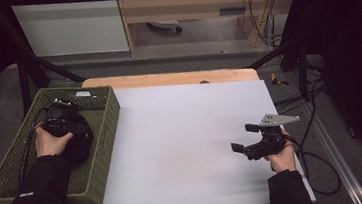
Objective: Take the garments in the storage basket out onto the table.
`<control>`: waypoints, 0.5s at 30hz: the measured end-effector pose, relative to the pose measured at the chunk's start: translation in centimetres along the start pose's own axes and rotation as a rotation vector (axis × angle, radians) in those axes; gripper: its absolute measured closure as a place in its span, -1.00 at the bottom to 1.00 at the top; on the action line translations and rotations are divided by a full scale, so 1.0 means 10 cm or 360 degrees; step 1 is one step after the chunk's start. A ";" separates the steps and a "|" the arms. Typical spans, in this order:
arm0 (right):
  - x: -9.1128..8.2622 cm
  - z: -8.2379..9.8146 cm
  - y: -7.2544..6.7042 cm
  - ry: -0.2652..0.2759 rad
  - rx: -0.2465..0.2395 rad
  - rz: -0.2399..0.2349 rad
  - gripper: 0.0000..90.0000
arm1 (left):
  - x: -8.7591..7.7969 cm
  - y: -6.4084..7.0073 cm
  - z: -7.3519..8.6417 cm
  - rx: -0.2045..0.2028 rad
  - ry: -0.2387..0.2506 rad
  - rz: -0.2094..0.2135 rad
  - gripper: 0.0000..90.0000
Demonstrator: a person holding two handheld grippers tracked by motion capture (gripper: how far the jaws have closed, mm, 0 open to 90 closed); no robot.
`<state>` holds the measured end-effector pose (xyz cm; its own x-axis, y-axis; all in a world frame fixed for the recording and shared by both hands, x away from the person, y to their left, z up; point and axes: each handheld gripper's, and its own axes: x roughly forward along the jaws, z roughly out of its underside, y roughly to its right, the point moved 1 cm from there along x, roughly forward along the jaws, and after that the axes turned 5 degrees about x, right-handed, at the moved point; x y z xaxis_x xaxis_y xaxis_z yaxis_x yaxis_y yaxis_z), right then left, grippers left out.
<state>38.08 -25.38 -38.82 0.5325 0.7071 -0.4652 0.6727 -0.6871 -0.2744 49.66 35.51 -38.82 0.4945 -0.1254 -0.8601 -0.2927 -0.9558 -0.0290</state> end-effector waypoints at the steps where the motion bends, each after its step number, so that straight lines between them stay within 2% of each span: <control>1: 0.00 0.00 0.00 0.0001 0.0000 0.0000 -0.99 | 0.06 -0.01 0.01 -0.0005 -0.0008 -0.0009 -0.81; 3: 0.01 0.00 -0.01 0.0000 0.0001 -0.0002 -0.99 | 0.12 -0.01 0.00 0.0000 -0.0035 -0.0027 -0.82; 8: 0.01 0.00 0.00 -0.0003 -0.0003 0.0007 -0.99 | 0.18 0.00 -0.02 -0.0010 -0.0054 -0.0011 -0.84; 9: 0.01 0.00 0.00 -0.0005 -0.0001 0.0007 -0.99 | 0.25 0.02 -0.01 -0.0024 -0.0086 -0.0035 -0.81; 11: 0.01 0.00 0.00 -0.0004 -0.0002 0.0009 -0.99 | 0.27 0.02 0.00 -0.0016 -0.0104 -0.0054 -0.81; 12: 0.01 0.00 0.00 -0.0004 -0.0002 0.0008 -0.99 | 0.31 0.03 0.01 -0.0009 -0.0140 -0.0070 -0.81; 13: 0.01 0.00 0.00 -0.0002 0.0002 0.0007 -0.99 | 0.34 0.04 0.02 0.0011 -0.0177 -0.0091 -0.74; 15: 0.01 0.00 0.00 -0.0002 -0.0001 0.0008 -0.99 | 0.33 0.03 0.03 0.0008 -0.0188 -0.0097 -0.63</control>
<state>38.09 -25.33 -38.86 0.5355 0.7033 -0.4675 0.6703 -0.6907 -0.2713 50.98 34.84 -41.85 0.4117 -0.0348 -0.9106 -0.2693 -0.9593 -0.0851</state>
